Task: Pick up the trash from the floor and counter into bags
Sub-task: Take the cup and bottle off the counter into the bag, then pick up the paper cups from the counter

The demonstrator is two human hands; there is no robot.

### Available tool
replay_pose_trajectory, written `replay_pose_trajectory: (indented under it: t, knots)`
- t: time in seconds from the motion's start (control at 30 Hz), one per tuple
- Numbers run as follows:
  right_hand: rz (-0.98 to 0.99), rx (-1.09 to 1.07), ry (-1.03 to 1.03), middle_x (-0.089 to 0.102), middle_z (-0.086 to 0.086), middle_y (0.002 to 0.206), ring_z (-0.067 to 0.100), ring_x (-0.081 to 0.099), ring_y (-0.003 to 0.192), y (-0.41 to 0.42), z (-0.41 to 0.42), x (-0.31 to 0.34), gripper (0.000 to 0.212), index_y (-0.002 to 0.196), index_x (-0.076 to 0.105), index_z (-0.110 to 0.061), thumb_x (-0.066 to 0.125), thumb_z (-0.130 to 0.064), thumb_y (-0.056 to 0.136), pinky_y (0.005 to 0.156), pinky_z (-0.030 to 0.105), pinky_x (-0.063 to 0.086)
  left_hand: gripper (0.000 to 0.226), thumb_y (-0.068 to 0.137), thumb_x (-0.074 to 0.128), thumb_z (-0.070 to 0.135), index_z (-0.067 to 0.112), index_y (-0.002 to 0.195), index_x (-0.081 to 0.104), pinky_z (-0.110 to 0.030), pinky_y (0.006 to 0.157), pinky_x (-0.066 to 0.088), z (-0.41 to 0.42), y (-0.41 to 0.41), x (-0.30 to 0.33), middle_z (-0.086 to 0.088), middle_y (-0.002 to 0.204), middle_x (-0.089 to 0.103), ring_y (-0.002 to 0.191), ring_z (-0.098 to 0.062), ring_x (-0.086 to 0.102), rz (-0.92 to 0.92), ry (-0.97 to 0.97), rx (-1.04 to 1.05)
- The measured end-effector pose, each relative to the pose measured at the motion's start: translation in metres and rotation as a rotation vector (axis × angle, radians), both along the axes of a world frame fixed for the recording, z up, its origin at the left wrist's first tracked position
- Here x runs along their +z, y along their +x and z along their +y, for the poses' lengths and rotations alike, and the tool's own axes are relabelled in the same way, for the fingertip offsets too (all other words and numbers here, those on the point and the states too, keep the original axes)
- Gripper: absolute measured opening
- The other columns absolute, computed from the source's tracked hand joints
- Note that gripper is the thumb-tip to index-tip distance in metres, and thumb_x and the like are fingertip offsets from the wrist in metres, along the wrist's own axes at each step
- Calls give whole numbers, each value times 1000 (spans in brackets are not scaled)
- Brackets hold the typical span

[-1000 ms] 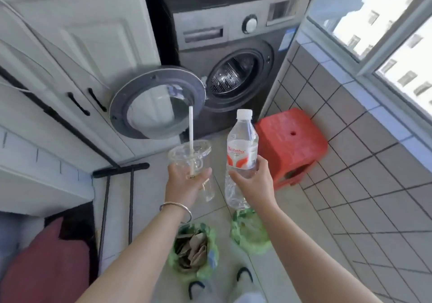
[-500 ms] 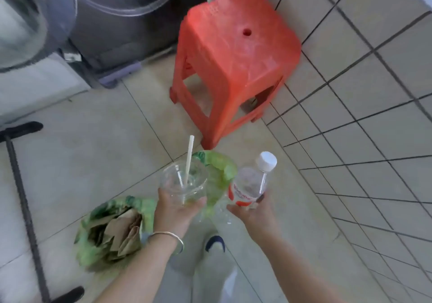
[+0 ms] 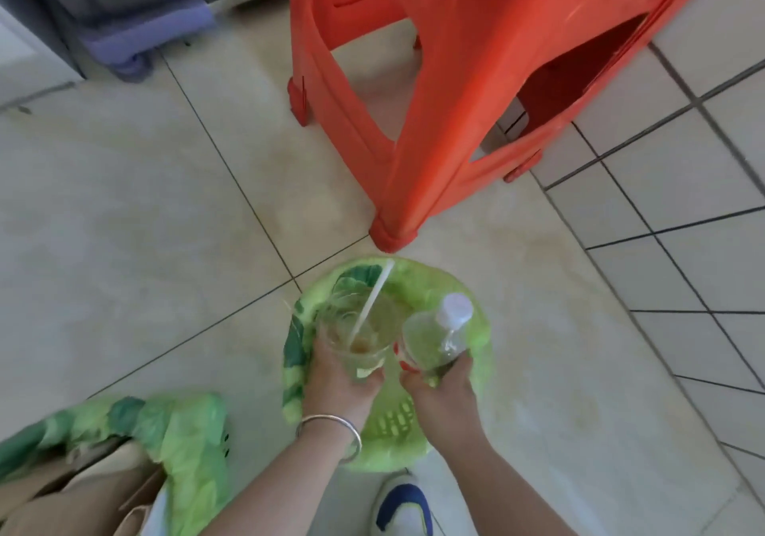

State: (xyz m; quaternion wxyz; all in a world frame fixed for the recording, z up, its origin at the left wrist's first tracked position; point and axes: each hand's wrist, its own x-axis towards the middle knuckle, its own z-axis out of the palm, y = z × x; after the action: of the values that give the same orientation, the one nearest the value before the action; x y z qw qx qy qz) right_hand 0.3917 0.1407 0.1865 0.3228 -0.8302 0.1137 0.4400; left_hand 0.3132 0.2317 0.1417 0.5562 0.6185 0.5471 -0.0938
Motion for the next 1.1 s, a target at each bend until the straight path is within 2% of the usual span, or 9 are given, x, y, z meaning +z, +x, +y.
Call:
replay_pose_trajectory:
  t: [0.07,0.2,0.43,0.6,0.73,0.83,1.0,1.07,1.1]
  knots:
    - [78,-53,-30,45,-3,110,19,44,98,2,3,-25,58,132,29,-11,62,-12,84,85,27,36,88,77,71,16,13,146,17,-28,109,34,-3,9,-19,-9,143,43,130,-26,45,76,-40,-8]
    - [207,-135,-100,50,5,110,23,46,99,9,7,-49,55,135,33,-9,58,-12,86,84,30,36,79,84,62,15,10,146,14,-33,109,36,-2,25,-36,-14,145,39,130,-30,43,173,-62,-54]
    - [231,-21,-223,52,4,74,25,52,79,-9,17,23,10,79,52,-12,53,-21,83,83,37,50,44,82,58,18,3,123,52,-34,92,47,12,25,52,-19,124,60,112,-33,58,345,-278,89]
    - [95,29,-108,55,-4,90,17,50,91,-31,50,163,18,102,50,-25,48,-13,88,79,22,37,32,66,56,24,25,97,66,-32,84,49,38,2,193,-7,89,69,83,-27,62,104,-278,271]
    - [18,103,9,64,-3,100,14,59,98,-50,99,285,18,86,52,-33,52,-15,87,81,19,43,14,72,64,13,26,77,67,-33,72,46,82,-27,315,-2,67,62,65,-22,54,8,-253,313]
    - [-63,69,124,67,-7,82,7,60,79,-61,139,375,20,71,53,-34,61,-19,81,60,4,38,14,72,68,12,24,65,70,-36,71,50,127,-48,407,-9,70,67,63,-23,55,-94,-170,374]
    - [-156,30,267,63,-4,60,13,61,61,-77,193,504,9,63,60,-28,65,-21,66,59,14,44,20,81,62,-6,11,73,65,-11,40,39,196,-82,540,-10,65,62,54,-19,51,-258,-20,439]
    - [-228,88,318,57,-6,58,4,54,54,-78,216,544,6,69,59,-21,64,-19,70,51,9,39,5,77,68,-2,1,80,66,-14,54,44,226,-93,576,-13,69,65,59,-19,58,-296,3,484]
    - [-270,114,344,55,-7,59,-2,52,50,-75,228,556,14,74,60,-18,62,-29,65,51,8,39,27,66,77,8,-5,87,67,-19,62,47,241,-96,567,-17,73,68,64,-20,64,-368,1,486]
